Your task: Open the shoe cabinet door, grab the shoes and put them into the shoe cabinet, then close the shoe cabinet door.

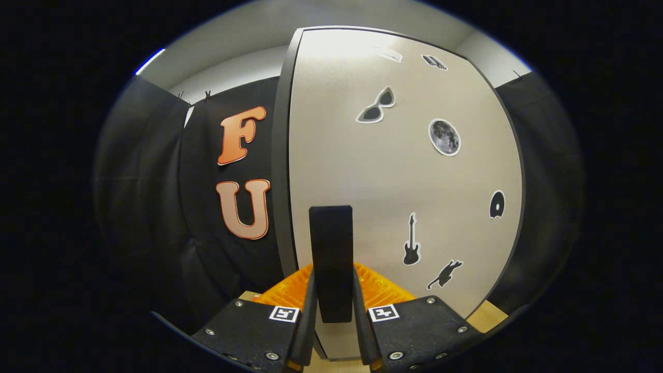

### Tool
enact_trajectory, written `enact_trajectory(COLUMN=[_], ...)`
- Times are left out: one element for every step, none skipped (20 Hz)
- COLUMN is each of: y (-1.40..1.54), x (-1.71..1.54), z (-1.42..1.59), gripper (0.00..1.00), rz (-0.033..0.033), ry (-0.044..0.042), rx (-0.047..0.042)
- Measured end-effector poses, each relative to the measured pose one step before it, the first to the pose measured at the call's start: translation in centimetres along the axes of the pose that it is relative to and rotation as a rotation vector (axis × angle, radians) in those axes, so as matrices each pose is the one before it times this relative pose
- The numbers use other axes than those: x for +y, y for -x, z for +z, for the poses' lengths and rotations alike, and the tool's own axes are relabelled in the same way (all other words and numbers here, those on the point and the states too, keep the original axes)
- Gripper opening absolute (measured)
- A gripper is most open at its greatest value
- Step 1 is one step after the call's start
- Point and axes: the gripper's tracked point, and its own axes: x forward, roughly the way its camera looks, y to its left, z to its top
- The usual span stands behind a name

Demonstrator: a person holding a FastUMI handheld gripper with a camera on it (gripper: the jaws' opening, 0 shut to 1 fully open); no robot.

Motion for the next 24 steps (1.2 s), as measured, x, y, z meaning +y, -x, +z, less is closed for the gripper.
enact_trajectory(y=[0.043,0.076,0.115,0.096,0.152,0.258,0.281,0.334,0.399,0.058,0.319,0.540,0.472,0.375,0.474,0.466,0.431,0.498,0.582,0.498,0.491,0.371,0.333,0.240], x=[0.037,-0.058,-0.039,0.056,-0.081,-0.052,-0.090,-0.036,-0.076,-0.067,-0.058,-0.226,-0.232,-0.116,-0.207,-0.149,-0.118,-0.262,-0.170,-0.252,-0.342,-0.271,-0.265,-0.391], z=[0.048,0.024,0.016,-0.076,0.111,-0.014,0.046,-0.010,0.003,0.100,0.037,-0.025,0.039,0.084,0.145,0.041,0.045,0.206,0.187,0.099,0.183,-0.047,-0.084,-0.170], gripper=[0.34,0.34,0.33,0.33,0.33,0.33,0.33,0.33,0.33,0.33,0.33,0.33,0.33,0.33,0.33,0.33,0.33,0.32,0.31,0.31,0.31,0.31,0.31,0.31], rz=[-0.00099,0.00066,0.00083,0.00089,-0.00029,0.00093,0.00138,0.00263,0.00123,-0.00065,-0.00670,-0.00814,-0.00708,-0.00374,-0.00519,-0.00482,-0.00304,-0.00326,-0.00648,-0.00784,-0.00752,-0.00551,-0.00414,-0.00037], ry=[0.00399,0.00398,-0.00339,-0.00319,0.00389,0.00883,0.00610,0.00468,0.00384,0.00351,0.00350,0.00819,0.01077,0.00938,0.00222,-0.00336,-0.00541,-0.00863,-0.00572,0.00438,0.00926,0.00374,-0.00845,-0.01402], rx=[-0.00141,-0.00189,-0.00563,-0.00485,-0.00361,-0.00168,0.00019,0.00147,-0.00365,-0.00732,-0.00610,-0.00404,-0.00279,-0.00400,-0.00141,0.00103,0.00254,-0.00060,0.00215,-0.00039,-0.00122,0.00069,0.00339,0.00674])
